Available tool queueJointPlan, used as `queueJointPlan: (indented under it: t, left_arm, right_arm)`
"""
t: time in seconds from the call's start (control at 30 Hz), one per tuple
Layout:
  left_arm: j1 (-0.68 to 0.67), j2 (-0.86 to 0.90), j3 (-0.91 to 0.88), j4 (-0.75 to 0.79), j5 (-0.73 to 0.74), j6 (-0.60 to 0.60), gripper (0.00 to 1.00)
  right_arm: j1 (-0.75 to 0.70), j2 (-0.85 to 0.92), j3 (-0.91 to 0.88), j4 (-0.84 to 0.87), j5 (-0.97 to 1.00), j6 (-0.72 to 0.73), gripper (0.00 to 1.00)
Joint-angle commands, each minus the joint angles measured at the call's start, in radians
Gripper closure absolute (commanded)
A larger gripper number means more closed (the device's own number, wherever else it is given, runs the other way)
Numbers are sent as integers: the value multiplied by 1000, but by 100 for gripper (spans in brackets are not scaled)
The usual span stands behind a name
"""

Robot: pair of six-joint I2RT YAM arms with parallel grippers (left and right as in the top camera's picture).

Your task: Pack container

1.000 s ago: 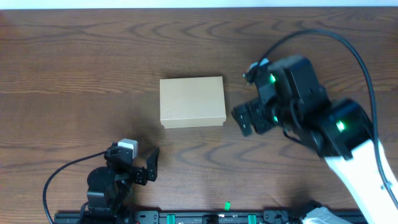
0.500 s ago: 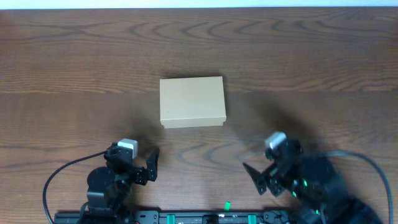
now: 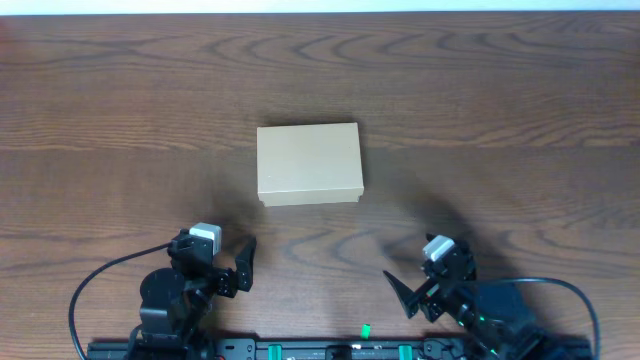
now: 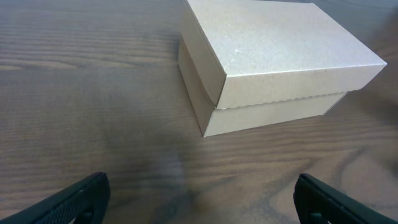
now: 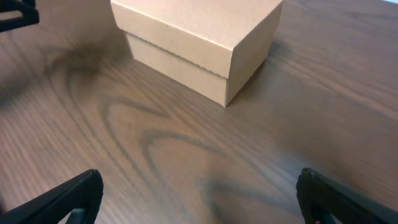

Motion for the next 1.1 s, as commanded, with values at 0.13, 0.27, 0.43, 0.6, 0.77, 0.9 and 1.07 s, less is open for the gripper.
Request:
queueJointPlan:
  t: [0.13,0.27,0.43,0.6,0.77,0.9,1.07]
  left_arm:
    - [-4,-6,-12,-1,18,-6,5]
    - [-4,-6,-12,-1,17,-6,5]
    - [-4,-6,-12,-1,17,-6,5]
    - [-4,-6,-12,-1,17,-6,5]
    - [-4,-6,-12,-1,17,-6,5]
    - [-4,-6,-12,-1,17,-6,5]
    - [-4,-6,-12,-1,17,-6,5]
  right_arm:
    - [26,-50,-80,73,4,63,1]
    - [26,-51,-80,73,4,63,1]
    - [25,-51,-80,73,3,63,1]
    - [25,-51,-80,72,3,63,1]
    - [25,-51,-80,73,3,63,1]
    - [25,-51,-80,72,3,63,1]
    - [25,-51,-80,72,3,63,1]
